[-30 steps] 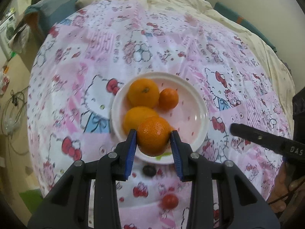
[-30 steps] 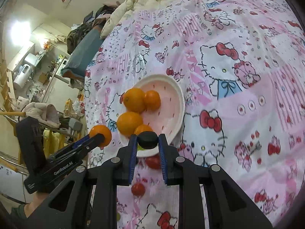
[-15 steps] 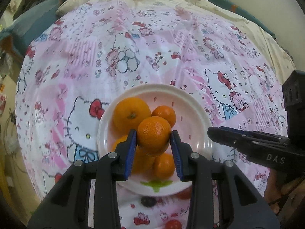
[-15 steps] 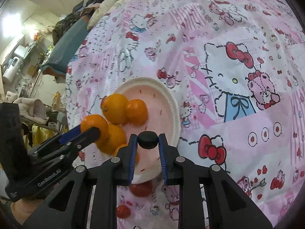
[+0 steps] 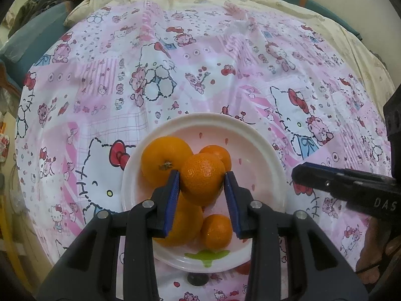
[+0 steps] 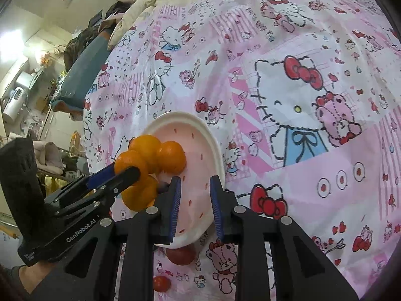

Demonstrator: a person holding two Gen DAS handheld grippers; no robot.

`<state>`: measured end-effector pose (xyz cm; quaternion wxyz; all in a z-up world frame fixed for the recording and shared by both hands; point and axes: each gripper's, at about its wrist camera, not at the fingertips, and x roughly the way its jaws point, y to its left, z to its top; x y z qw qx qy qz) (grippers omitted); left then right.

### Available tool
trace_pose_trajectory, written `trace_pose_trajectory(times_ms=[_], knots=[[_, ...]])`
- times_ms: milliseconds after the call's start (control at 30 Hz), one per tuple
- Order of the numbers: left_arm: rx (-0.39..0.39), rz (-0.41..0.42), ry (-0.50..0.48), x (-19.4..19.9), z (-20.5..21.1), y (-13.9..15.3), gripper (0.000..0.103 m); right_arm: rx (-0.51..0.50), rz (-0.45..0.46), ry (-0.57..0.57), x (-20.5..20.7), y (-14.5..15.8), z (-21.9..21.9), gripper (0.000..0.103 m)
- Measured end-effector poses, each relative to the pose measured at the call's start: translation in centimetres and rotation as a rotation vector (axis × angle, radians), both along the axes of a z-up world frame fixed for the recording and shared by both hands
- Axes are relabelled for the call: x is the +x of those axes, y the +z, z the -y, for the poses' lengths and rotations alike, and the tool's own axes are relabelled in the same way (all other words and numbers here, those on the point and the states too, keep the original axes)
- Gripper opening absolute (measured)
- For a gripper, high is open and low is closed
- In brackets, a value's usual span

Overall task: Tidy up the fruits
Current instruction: 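Lower the mandarin onto the plate with left while right sets the dark plum there, then withdraw both grippers and move the right gripper to a red tomato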

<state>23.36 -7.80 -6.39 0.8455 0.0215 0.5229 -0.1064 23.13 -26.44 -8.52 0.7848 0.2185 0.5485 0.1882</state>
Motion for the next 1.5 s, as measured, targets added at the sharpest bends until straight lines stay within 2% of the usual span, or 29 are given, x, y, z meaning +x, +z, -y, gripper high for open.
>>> trace_pose_trajectory(times_ms=[100, 167, 367, 667, 733, 767, 800, 833, 1267, 1500], knots=[[-0.004, -0.004, -0.004, 0.1, 0.4, -0.1, 0.032, 0.001, -0.004, -0.018, -0.1, 0.1, 0.6, 0.040], [-0.007, -0.003, -0.002, 0.2, 0.6, 0.0, 0.032, 0.009, 0.000, -0.028, -0.3, 0.2, 1.0, 0.055], [-0.007, -0.011, 0.001, 0.5, 1.0, -0.3, 0.032, -0.001, 0.014, -0.034, -0.6, 0.8, 1.3, 0.064], [-0.016, -0.029, 0.004, 0.3, 0.8, -0.8, 0.033, -0.007, 0.003, -0.039, -0.5, 0.6, 1.4, 0.066], [-0.018, -0.028, 0.004, 0.3, 0.8, -0.7, 0.046, -0.006, 0.001, -0.038, -0.5, 0.6, 1.4, 0.066], [-0.017, -0.019, 0.007, 0.2, 0.8, -0.5, 0.062, -0.006, 0.002, -0.037, -0.5, 0.6, 1.3, 0.066], [-0.016, -0.010, 0.011, 0.1, 0.8, -0.4, 0.074, -0.006, 0.003, -0.036, -0.5, 0.6, 1.3, 0.066], [-0.010, 0.006, 0.017, 0.0, 0.8, -0.1, 0.077, -0.007, 0.004, -0.035, -0.5, 0.7, 1.3, 0.066], [0.011, 0.017, 0.031, -0.5, -0.2, 0.4, 0.078, -0.024, 0.014, -0.032, -0.6, 1.0, 1.5, 0.066], [-0.014, 0.034, 0.097, -2.0, -2.4, 1.5, 0.079, -0.018, 0.028, -0.039, -1.6, 1.9, 1.3, 0.066]])
